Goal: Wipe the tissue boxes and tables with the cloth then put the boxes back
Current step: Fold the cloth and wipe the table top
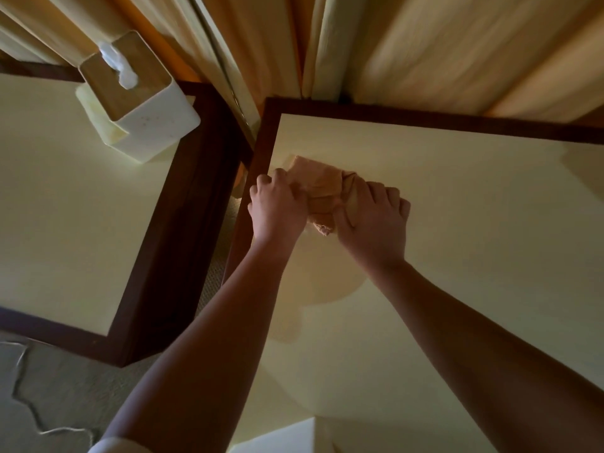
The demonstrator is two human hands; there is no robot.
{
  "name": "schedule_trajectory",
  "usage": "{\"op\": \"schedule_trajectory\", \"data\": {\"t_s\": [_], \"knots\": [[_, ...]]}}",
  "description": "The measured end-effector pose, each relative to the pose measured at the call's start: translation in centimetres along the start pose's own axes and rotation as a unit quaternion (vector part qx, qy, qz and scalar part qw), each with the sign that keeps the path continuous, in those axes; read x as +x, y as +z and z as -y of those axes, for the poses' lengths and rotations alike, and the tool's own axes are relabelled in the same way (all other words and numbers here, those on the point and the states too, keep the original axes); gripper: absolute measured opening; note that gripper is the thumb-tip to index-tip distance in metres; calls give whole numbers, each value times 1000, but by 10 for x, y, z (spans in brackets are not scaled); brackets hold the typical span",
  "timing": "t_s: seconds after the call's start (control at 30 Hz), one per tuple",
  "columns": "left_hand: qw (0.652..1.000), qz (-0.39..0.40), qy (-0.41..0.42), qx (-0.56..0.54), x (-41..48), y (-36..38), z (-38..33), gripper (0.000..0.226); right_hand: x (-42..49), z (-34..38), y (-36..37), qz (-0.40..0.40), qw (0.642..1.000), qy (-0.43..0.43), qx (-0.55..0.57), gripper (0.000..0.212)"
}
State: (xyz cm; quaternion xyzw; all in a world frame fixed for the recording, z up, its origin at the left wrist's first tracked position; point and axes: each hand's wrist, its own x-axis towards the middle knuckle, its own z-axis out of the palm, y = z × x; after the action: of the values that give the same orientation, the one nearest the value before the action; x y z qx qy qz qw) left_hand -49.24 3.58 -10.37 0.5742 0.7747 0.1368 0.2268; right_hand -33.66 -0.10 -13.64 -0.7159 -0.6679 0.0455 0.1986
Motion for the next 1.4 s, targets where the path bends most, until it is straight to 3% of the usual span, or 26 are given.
{"op": "schedule_trajectory", "data": {"t_s": [0.23,0.37,0.57,0.67,0.9,1.13,1.33,1.4], "knots": [[996,-21,75,36,-7,8,8,51,-5,8,6,-5,1000,-18,-17,63],[992,-12,123,26,-8,7,20,55,-9,2,5,-7,995,-89,-43,47],[986,64,151,29,-13,2,26,67,-29,-11,-2,-27,993,-95,-71,31],[982,64,176,-9,-24,-3,34,53,-37,-15,-12,-29,995,-90,-45,21],[978,17,200,-52,-49,1,50,23,-46,-12,-23,29,994,-98,-25,21],[974,-14,228,0,-46,-2,51,26,-38,-8,-21,40,994,-98,-38,13],[971,7,240,6,-38,-10,53,35,-28,-3,-22,90,995,-41,6,31],[970,-2,241,17,-40,-9,52,32,-28,-3,-23,90,995,-47,2,28]]}}
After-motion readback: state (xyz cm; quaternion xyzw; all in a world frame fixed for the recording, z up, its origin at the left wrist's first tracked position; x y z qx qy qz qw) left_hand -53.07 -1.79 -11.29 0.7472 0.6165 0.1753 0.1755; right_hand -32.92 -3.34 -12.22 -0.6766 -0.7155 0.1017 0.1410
